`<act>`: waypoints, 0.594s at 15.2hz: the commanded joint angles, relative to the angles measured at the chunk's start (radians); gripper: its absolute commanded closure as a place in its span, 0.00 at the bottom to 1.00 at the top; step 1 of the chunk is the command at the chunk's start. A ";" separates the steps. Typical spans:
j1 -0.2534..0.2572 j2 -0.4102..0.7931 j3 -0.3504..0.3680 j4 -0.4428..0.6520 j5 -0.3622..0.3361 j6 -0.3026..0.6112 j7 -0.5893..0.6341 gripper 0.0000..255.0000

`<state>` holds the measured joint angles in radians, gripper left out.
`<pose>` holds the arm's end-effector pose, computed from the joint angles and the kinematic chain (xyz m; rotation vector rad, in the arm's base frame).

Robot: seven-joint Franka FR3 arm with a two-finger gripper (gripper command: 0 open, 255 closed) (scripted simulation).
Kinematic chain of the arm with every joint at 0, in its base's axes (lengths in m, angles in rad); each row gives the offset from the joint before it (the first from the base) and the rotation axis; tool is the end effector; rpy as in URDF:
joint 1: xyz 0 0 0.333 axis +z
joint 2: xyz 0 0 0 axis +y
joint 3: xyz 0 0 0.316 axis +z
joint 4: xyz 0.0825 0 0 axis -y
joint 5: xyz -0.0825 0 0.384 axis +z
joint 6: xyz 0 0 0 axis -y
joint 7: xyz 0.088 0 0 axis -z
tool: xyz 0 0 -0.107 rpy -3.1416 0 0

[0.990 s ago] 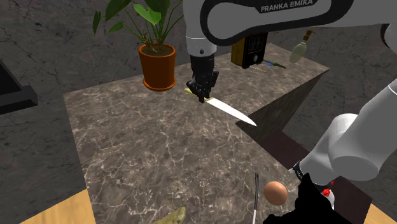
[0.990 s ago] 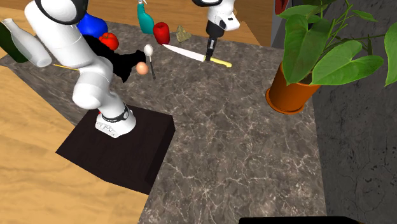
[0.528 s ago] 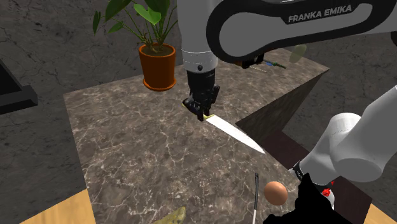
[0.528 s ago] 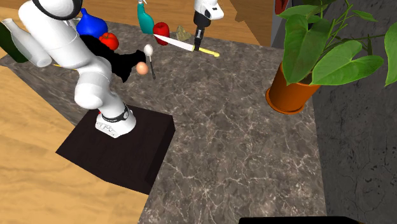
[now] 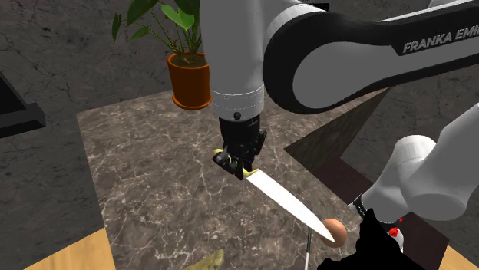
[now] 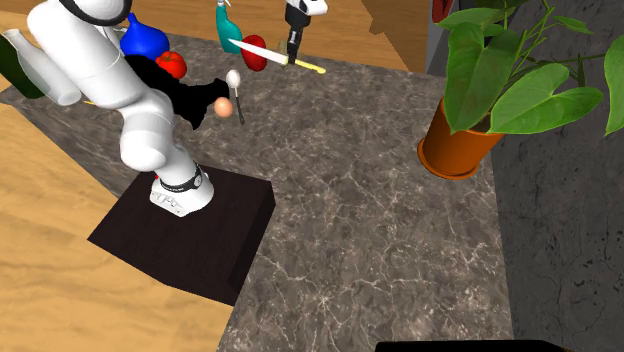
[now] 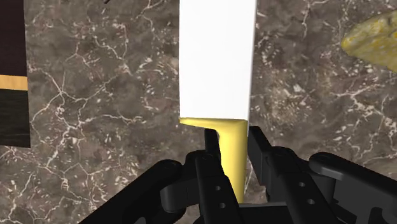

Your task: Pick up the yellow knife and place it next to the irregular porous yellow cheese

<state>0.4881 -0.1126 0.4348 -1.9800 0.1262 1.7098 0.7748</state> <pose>0.2931 0.4177 0.4981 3.0511 0.1736 -0.2566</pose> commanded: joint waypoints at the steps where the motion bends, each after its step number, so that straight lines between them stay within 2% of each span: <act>1: 0.023 0.009 0.029 0.017 0.008 -0.003 0.052 1.00; 9: 0.115 0.092 0.142 0.099 0.005 0.012 0.263 1.00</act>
<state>0.5922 -0.0376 0.5635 -1.8994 0.1363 1.7218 1.0094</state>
